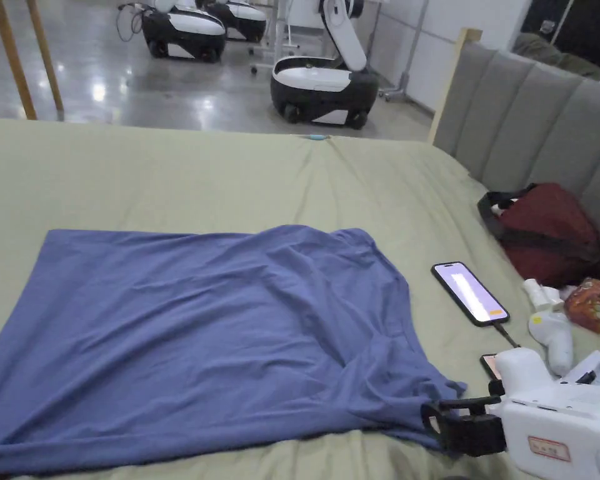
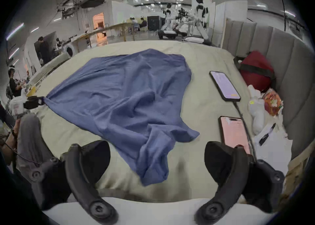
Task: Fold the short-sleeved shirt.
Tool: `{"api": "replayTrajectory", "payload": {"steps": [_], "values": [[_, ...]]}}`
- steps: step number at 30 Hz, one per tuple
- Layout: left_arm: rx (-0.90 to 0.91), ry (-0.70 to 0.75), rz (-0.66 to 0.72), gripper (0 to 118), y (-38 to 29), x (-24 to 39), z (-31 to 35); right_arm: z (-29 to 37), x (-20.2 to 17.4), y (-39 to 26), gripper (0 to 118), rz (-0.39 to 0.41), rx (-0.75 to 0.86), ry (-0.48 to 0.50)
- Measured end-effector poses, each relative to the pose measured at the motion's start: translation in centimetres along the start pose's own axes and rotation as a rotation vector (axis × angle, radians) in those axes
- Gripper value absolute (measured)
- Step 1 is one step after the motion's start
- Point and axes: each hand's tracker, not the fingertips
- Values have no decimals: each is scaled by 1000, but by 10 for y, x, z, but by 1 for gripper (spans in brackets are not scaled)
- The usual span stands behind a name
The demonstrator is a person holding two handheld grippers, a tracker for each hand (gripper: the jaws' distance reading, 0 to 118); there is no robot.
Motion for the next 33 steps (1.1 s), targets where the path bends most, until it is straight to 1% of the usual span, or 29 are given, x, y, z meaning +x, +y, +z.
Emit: {"api": "replayTrajectory", "payload": {"steps": [2,3,4,5,6,7,8,9,10,11,12,14,17,19,20,23,25,27,29,30,31,32,33], "values": [[-8,1,8,2,1,1,-1,-9,2,-3,107,1,-22,-3],[-10,-6,30,2,2,2,2,-13,3,-6,101,0,-49,1],[-8,-13,47,2,3,2,2,-16,4,-9,84,-2,-59,9],[-7,-16,57,2,3,2,2,-18,-1,-11,76,3,-74,24],[-9,-18,64,2,3,3,2,-19,-2,-14,76,10,-73,26],[-12,-18,61,2,4,1,3,-19,-3,-16,40,17,-71,28],[-15,-16,56,2,4,3,3,-19,-4,-17,8,18,-58,51],[-15,-17,53,2,5,4,4,-15,-10,-18,6,11,-32,53],[-17,-24,54,2,6,5,6,-14,-10,-16,5,1,-42,47],[-11,-39,66,2,6,1,8,-11,-10,-16,5,-1,-43,47],[9,-71,108,2,9,0,12,-6,-12,-16,5,3,-13,35],[26,-81,127,2,19,-3,18,7,-15,-8,5,5,5,41],[57,-125,148,2,52,-7,25,27,-17,24,5,29,67,44],[83,-166,153,2,77,-11,21,29,-14,51,5,27,82,50],[77,-154,153,2,94,-12,14,26,-12,67,5,26,101,50],[51,-130,124,2,134,-19,-22,2,-5,114,5,27,108,55],[34,-108,110,2,150,-24,-53,-25,-5,139,5,47,89,25],[-11,-87,128,2,160,-33,-92,-61,-3,157,5,60,49,-11],[-39,-87,152,2,164,-39,-125,-96,-2,166,5,55,23,-28],[-62,-70,165,2,165,-43,-145,-116,-1,170,5,42,11,-50],[-73,-54,178,2,164,-47,-159,-130,2,172,5,29,-8,-53],[-101,-41,177,2,165,-48,-174,-145,3,174,6,2,-11,-67],[-103,-29,191,2,165,-50,-186,-162,14,174,6,-32,-31,-68]]}}
